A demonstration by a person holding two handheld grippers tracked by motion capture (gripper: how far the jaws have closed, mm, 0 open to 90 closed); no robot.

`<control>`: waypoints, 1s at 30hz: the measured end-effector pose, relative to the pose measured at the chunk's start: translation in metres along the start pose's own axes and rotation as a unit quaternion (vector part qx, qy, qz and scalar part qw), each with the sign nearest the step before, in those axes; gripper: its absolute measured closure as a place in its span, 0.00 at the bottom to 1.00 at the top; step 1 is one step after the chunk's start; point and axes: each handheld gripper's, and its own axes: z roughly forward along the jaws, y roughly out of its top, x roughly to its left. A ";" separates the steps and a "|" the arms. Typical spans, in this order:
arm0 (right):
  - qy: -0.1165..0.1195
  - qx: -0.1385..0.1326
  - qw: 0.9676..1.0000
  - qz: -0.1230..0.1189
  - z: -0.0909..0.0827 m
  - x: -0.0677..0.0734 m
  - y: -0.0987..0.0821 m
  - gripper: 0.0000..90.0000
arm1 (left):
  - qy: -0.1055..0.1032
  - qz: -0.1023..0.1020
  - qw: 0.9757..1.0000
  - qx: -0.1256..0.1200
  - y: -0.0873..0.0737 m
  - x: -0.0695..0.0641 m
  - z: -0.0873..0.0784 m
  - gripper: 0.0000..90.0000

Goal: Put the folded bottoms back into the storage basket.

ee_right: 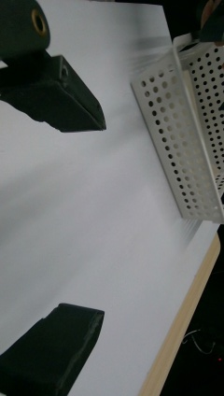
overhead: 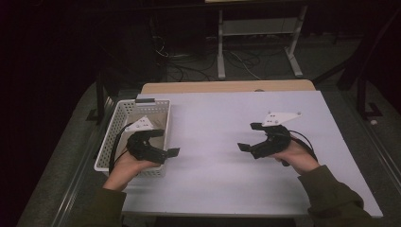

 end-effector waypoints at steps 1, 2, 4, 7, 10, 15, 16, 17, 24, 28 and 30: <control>-0.002 0.000 1.000 0.000 -0.004 0.000 -0.003 0.07 | -0.002 -0.001 1.000 0.001 -0.001 -0.002 0.000 0.00; -0.004 0.000 1.000 0.002 -0.008 -0.001 -0.006 0.07 | -0.003 -0.003 1.000 0.001 -0.002 -0.004 0.001 0.00; -0.007 0.000 1.000 0.004 -0.016 -0.002 -0.013 0.07 | -0.004 -0.004 1.000 0.001 -0.004 -0.006 0.003 0.01; -0.012 -0.002 1.000 0.010 -0.027 -0.003 -0.023 0.07 | -0.005 0.002 1.000 0.000 -0.007 -0.009 0.004 0.03; -0.016 -0.001 1.000 0.012 -0.035 -0.003 -0.033 0.06 | -0.012 0.004 1.000 -0.002 -0.008 -0.010 0.004 0.03; -0.019 -0.007 1.000 0.019 -0.047 -0.003 -0.046 0.04 | -0.019 0.009 1.000 -0.004 -0.010 -0.010 0.006 0.01; -0.020 -0.006 1.000 0.020 -0.049 -0.003 -0.049 0.04 | -0.018 0.008 1.000 -0.004 -0.010 -0.010 0.006 0.01; -0.021 -0.006 1.000 0.020 -0.051 -0.003 -0.051 0.04 | -0.018 0.007 1.000 -0.004 -0.010 -0.010 0.006 0.01; -0.021 0.001 1.000 0.024 -0.058 -0.001 -0.067 0.04 | -0.021 0.004 1.000 -0.008 -0.011 -0.009 0.006 0.01; -0.024 0.002 0.999 0.023 -0.064 -0.001 -0.074 0.04 | -0.024 0.006 1.000 -0.011 -0.011 -0.009 0.005 0.01; -0.027 0.006 0.999 0.024 -0.067 -0.002 -0.078 0.04 | -0.025 0.006 1.000 -0.011 -0.011 -0.009 0.006 0.01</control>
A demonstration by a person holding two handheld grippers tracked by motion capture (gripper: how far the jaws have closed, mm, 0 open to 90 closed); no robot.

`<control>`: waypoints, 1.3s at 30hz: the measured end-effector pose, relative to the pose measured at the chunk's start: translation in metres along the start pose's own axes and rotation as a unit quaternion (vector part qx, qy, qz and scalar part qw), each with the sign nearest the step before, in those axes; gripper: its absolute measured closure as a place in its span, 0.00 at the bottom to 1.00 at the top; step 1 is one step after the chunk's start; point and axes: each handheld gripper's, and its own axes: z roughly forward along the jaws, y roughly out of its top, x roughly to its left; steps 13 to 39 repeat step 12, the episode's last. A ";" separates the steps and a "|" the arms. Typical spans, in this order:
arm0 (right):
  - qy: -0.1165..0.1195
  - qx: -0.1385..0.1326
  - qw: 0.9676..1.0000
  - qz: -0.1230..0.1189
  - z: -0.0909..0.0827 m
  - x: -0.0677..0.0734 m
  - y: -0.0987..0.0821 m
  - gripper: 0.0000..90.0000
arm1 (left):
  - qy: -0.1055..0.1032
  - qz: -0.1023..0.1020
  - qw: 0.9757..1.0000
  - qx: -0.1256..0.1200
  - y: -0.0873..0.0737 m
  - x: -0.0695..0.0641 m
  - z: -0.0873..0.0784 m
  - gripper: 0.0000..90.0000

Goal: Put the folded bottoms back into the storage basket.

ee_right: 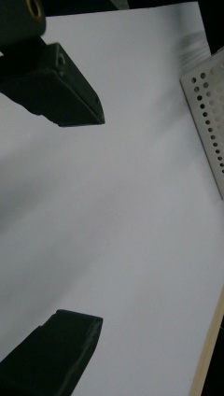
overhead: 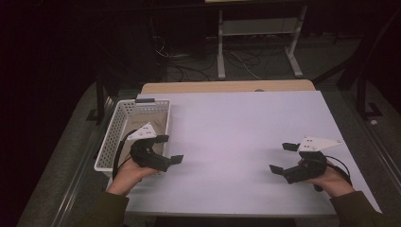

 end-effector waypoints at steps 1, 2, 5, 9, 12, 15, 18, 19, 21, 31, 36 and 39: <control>0.000 0.000 1.000 0.001 -0.001 -0.001 -0.002 0.04 | -0.001 0.000 1.000 0.000 0.000 0.000 0.000 0.01; 0.000 0.001 1.000 0.002 -0.003 -0.002 -0.004 0.04 | -0.001 0.001 1.000 0.001 0.000 0.000 0.000 0.01; -0.002 -0.001 1.000 0.006 -0.006 -0.004 -0.009 0.04 | -0.003 0.001 1.000 0.002 0.000 -0.001 0.001 0.01; -0.003 0.001 1.000 0.007 -0.006 -0.005 -0.010 0.04 | -0.005 0.001 1.000 0.003 0.000 -0.001 0.002 0.01; -0.001 0.000 1.000 0.007 -0.006 -0.005 -0.010 0.04 | -0.006 0.001 1.000 0.003 0.001 -0.001 0.002 0.01; -0.001 0.000 1.000 0.007 -0.006 -0.005 -0.010 0.04 | -0.006 0.001 1.000 0.003 0.001 -0.001 0.002 0.01; -0.001 0.000 1.000 0.007 -0.006 -0.005 -0.010 0.04 | -0.006 0.001 1.000 0.003 0.001 -0.001 0.002 0.01; -0.001 0.000 1.000 0.007 -0.006 -0.005 -0.010 0.04 | -0.006 0.001 1.000 0.003 0.001 -0.001 0.002 0.01; -0.001 0.000 1.000 0.007 -0.006 -0.005 -0.010 0.04 | -0.006 0.001 1.000 0.003 0.001 -0.001 0.002 0.01; -0.001 0.000 1.000 0.007 -0.006 -0.005 -0.010 0.04 | -0.006 0.001 1.000 0.003 0.001 -0.001 0.002 0.01; -0.001 0.000 1.000 0.007 -0.006 -0.005 -0.010 0.04 | -0.006 0.001 1.000 0.003 0.001 -0.001 0.002 0.01; -0.001 0.000 1.000 0.007 -0.006 -0.005 -0.010 0.04 | -0.006 0.001 1.000 0.003 0.001 -0.001 0.002 0.01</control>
